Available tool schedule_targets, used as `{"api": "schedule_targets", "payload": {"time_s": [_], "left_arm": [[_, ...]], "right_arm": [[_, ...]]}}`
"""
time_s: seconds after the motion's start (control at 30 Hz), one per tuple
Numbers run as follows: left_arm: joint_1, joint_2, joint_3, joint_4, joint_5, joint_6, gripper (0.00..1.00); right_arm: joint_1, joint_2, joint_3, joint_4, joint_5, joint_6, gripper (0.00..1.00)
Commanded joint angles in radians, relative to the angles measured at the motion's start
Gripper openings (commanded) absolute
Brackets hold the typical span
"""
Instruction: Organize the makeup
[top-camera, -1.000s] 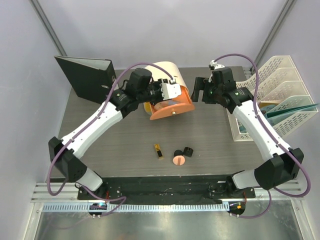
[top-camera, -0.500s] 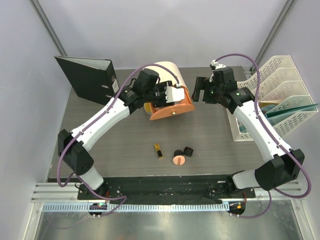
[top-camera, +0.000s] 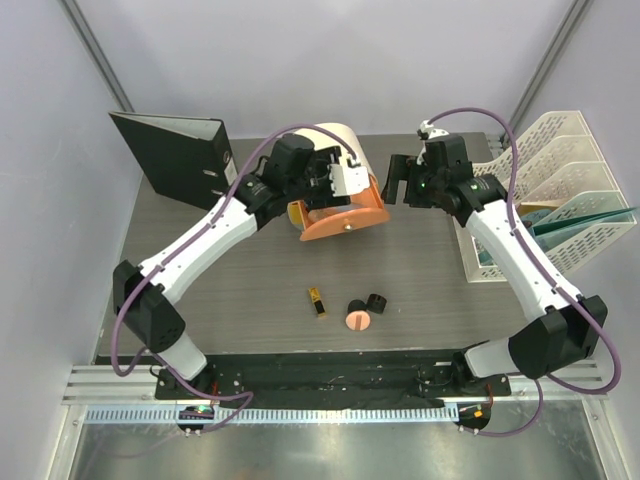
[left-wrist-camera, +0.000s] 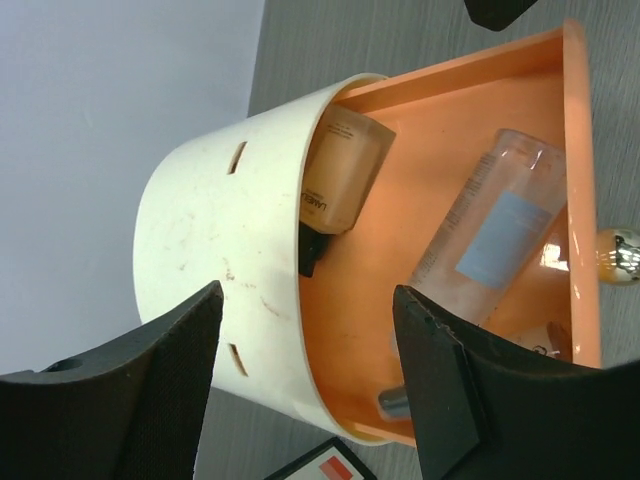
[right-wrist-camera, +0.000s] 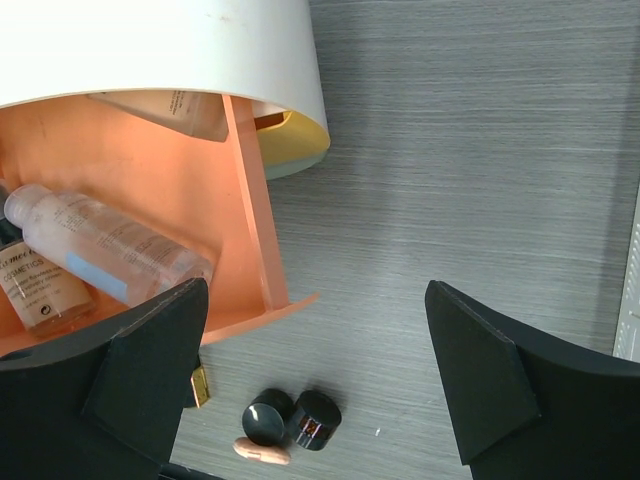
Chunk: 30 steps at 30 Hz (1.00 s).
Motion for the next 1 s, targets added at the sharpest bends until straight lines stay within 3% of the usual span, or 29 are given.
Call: {"api": "schedule_targets", "payload": {"time_s": [0.0,0.07,0.13,0.23,0.5,0.6,0.8,0.97], "left_arm": [[0.003,-0.118,-0.018,0.090,0.007,-0.013,0.68],[0.003,-0.159,-0.021,0.046,0.076,-0.011,0.49],[0.000,-0.184,-0.044,0.015,0.119,-0.028,0.00],[-0.010,-0.247,-0.114,-0.006,0.163,-0.042,0.00],[-0.011,-0.313,-0.209,-0.203,0.525,-0.027,0.00],[-0.013,-0.314,-0.252,-0.218,0.584,-0.036,0.00],[-0.017,-0.249,-0.269,-0.267,0.576,-0.021,0.00],[-0.019,-0.203,-0.289,-0.191,0.501,-0.039,0.00]], "right_arm": [[-0.006,0.008,0.046,0.037,-0.012,-0.004,0.95],[-0.006,0.011,0.049,0.037,-0.010,-0.004,0.95],[-0.005,0.014,0.049,0.038,-0.007,-0.006,0.95],[-0.005,0.023,0.052,0.043,-0.007,-0.003,0.95],[-0.005,0.042,0.062,0.060,-0.010,0.011,0.95],[-0.006,0.046,0.065,0.060,-0.009,0.011,0.95],[-0.008,0.051,0.075,0.060,-0.004,0.000,0.95],[-0.008,0.054,0.080,0.060,-0.006,0.000,0.95]]}}
